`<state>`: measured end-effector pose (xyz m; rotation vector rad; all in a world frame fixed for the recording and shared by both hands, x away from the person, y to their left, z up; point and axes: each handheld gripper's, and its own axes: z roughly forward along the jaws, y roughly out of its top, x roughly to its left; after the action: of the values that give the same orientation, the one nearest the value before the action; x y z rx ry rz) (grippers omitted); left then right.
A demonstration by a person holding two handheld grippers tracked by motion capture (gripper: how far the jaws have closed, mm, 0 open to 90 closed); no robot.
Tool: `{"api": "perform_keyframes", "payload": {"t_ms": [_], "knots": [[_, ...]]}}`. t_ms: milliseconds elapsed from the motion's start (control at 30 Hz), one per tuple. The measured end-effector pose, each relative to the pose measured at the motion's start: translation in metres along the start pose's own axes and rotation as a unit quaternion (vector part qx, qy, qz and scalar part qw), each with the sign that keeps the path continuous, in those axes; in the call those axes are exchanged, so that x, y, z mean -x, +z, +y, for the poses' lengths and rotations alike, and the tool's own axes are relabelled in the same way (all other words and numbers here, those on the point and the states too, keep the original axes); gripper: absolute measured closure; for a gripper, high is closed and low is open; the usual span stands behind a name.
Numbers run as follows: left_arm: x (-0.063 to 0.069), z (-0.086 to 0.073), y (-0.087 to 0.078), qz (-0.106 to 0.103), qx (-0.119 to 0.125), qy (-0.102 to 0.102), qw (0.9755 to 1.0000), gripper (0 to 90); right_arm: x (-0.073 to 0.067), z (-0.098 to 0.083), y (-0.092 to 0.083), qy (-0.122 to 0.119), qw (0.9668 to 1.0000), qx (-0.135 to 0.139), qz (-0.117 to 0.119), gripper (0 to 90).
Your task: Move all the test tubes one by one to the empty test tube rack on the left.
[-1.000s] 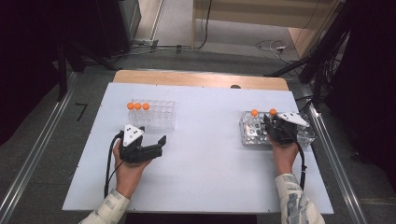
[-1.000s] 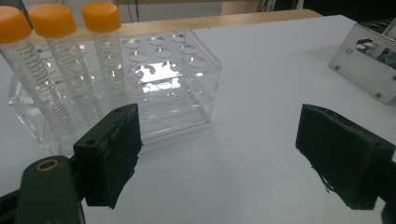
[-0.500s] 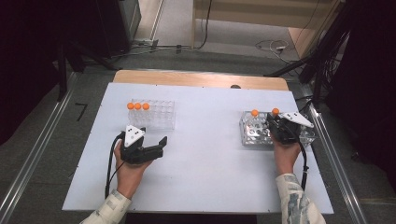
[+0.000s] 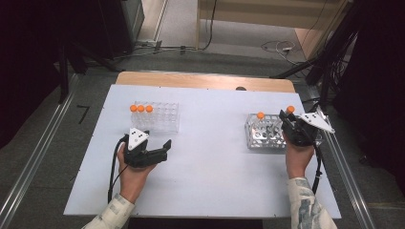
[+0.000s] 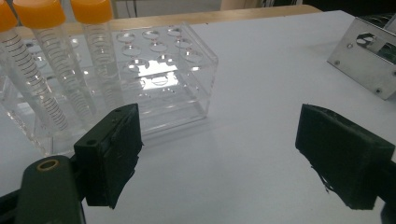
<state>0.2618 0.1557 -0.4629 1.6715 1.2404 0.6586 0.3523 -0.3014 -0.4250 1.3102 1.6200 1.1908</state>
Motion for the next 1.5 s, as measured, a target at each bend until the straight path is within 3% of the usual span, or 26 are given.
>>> {"api": "perform_keyframes", "payload": {"t_ms": [167,700,1133,1500], "knots": [[0.001,0.0,0.001,0.0,-0.002,0.001,1.0,15.2,0.003,0.008,-0.013,0.003,0.9997,0.023,0.003,71.9],[0.003,0.001,0.004,-0.005,0.001,0.005,1.0,15.3,-0.013,0.006,-0.046,-0.006,0.9984,0.018,0.053,71.9],[0.004,0.001,0.004,-0.007,-0.001,0.008,0.9999,15.3,-0.049,0.002,-0.05,-0.035,0.9939,0.01,0.104,71.9],[0.008,0.001,0.003,-0.018,0.002,0.011,0.9998,15.3,-0.089,-0.01,-0.044,-0.072,0.9846,-0.015,0.159,71.9]]}}
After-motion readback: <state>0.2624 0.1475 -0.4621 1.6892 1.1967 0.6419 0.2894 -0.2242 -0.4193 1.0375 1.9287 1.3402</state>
